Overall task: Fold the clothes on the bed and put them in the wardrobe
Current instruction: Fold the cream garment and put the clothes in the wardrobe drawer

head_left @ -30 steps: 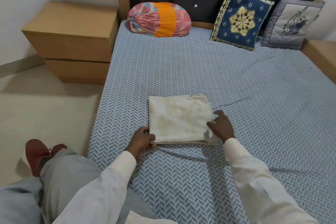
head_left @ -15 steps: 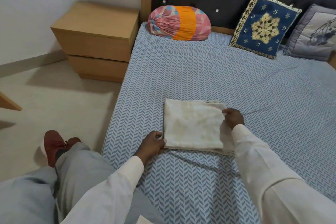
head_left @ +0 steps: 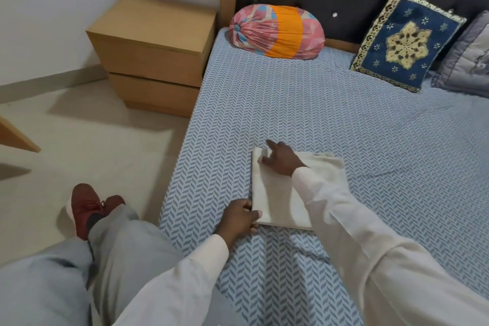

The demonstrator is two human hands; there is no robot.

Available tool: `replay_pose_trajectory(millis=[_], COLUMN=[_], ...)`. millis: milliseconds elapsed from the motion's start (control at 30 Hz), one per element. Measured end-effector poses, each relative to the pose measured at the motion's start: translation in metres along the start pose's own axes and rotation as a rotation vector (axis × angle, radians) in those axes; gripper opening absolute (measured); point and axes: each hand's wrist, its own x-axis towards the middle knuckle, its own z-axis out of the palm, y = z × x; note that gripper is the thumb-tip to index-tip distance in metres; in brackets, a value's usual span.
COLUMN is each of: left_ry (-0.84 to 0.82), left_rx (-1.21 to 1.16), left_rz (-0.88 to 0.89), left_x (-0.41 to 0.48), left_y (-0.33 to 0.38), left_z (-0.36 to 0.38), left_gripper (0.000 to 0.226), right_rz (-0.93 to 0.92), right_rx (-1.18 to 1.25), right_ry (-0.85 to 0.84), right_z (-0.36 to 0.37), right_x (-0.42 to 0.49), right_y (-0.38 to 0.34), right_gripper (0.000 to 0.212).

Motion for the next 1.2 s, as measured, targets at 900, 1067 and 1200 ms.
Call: replay_pose_trajectory(millis=[900,1067,1200], left_ry=[0.126,0.134,-0.004], left_rx=[0.591,0.43,-0.285], left_rz=[0.406,0.372,0.115], left_x=[-0.016,-0.01,-0.004], left_y=[0.007,0.018,0.039], left_z=[-0.046,-0.02,-0.008], left_gripper=[0.021,0.025,0.032], right_rz=[0.319,0.102,-0.181], right_rx=[0.424,0.462,0.546], right_ry=[0.292,0.453,0.209], right_z=[0.022,0.014,0.011], right_x=[-0.056,-0.076,-0.095], right_y=[0.041,0.022,0.004], right_gripper=[0.039,0.019,0.025])
